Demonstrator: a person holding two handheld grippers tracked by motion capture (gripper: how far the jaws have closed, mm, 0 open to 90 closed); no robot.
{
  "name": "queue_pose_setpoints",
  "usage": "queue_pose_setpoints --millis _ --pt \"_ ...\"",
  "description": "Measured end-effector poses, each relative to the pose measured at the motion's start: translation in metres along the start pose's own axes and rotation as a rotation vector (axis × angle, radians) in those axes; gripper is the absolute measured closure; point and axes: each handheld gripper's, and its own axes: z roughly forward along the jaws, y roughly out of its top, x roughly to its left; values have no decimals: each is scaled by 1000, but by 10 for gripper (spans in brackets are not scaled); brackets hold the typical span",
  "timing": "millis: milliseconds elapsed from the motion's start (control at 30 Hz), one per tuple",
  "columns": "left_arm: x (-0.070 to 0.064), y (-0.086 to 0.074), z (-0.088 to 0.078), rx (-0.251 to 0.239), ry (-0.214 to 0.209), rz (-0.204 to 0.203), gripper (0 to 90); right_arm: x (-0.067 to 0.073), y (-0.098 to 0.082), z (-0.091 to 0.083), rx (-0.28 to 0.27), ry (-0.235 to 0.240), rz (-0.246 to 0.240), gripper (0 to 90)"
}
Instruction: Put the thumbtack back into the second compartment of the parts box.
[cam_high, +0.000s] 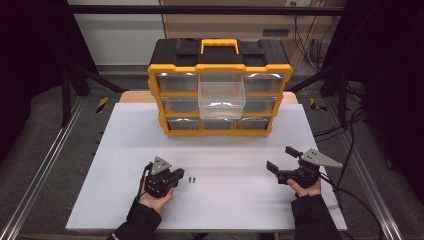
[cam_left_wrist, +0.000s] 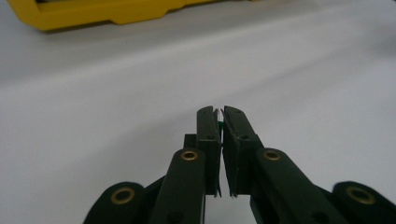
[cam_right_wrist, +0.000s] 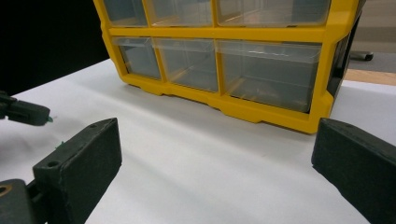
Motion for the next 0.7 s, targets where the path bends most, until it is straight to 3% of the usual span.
queue_pose_setpoints --millis 700 --pt "12 41 -48 -95 -33 31 852 1 0 1 10 3 -1 19"
